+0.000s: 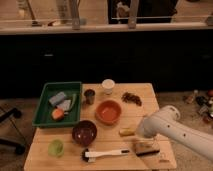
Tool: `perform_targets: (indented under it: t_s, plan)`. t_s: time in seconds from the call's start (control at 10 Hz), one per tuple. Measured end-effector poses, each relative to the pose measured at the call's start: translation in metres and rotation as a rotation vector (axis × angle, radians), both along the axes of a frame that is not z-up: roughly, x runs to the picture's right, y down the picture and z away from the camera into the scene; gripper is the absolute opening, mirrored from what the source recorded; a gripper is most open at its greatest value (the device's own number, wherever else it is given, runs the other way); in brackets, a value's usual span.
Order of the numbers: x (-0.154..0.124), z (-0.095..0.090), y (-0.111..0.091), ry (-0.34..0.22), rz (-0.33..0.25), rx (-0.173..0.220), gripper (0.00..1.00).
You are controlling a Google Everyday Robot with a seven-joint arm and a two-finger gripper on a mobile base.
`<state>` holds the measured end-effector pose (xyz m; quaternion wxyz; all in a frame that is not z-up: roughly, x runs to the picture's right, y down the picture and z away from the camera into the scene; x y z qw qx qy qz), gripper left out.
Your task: Place banana in metal cup
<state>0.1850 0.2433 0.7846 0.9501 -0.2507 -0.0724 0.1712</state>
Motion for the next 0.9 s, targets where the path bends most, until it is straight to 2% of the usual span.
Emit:
perform_targets:
  t_s: [0.2, 0.9]
  plan:
    - [0.009, 0.005, 0.004, 0.018, 0.009, -0.013, 0.80]
    - [0.009, 0.024, -0.001, 0.001, -0.002, -0.036, 0.80]
